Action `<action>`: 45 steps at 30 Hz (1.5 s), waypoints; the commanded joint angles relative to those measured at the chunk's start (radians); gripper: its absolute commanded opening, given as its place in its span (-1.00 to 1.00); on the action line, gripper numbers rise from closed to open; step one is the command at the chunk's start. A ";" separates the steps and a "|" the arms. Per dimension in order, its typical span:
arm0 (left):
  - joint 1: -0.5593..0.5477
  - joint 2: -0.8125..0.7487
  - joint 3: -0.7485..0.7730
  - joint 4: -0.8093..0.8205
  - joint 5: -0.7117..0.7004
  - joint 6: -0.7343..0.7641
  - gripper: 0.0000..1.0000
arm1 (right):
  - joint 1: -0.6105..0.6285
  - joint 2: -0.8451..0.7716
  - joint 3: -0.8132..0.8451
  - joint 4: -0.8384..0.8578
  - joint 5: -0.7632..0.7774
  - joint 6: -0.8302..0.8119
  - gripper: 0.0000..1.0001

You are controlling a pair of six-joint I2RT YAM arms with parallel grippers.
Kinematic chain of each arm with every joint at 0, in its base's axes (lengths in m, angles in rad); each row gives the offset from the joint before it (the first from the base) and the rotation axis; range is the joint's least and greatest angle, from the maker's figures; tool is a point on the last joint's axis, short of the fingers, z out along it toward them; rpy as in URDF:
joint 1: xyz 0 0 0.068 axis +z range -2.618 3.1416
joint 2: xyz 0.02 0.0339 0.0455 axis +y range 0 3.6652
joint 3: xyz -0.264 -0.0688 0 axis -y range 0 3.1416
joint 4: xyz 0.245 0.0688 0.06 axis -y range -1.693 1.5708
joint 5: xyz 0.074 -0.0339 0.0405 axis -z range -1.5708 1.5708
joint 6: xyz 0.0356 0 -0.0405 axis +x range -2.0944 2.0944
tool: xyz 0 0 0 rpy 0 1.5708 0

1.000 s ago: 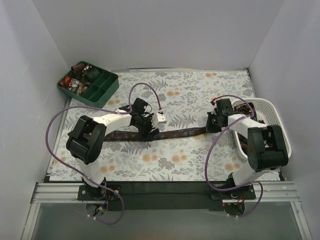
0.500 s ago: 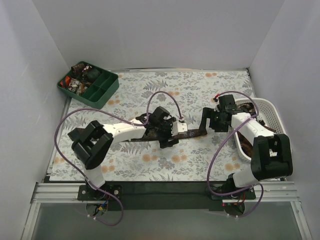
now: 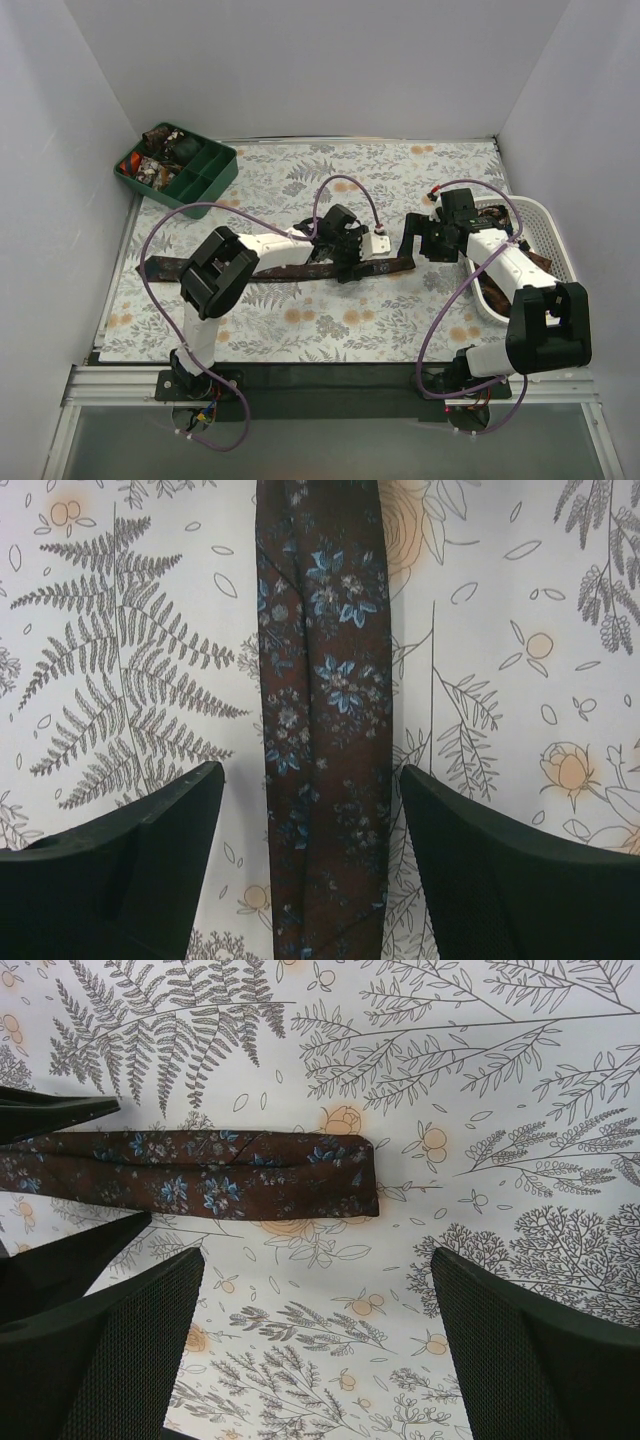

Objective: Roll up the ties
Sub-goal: Roll the tie

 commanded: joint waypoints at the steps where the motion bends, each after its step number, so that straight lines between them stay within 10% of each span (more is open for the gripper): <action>1: 0.023 0.043 0.029 -0.024 0.051 -0.011 0.29 | 0.003 -0.023 0.014 -0.003 -0.023 -0.016 0.70; 15: 0.076 0.097 0.049 -0.175 0.274 -0.015 -0.53 | 0.002 0.067 0.000 0.129 -0.027 -0.046 0.56; 45: 0.088 0.062 -0.014 -0.198 0.248 -0.032 -0.57 | -0.058 0.035 -0.240 0.377 -0.225 0.030 -0.11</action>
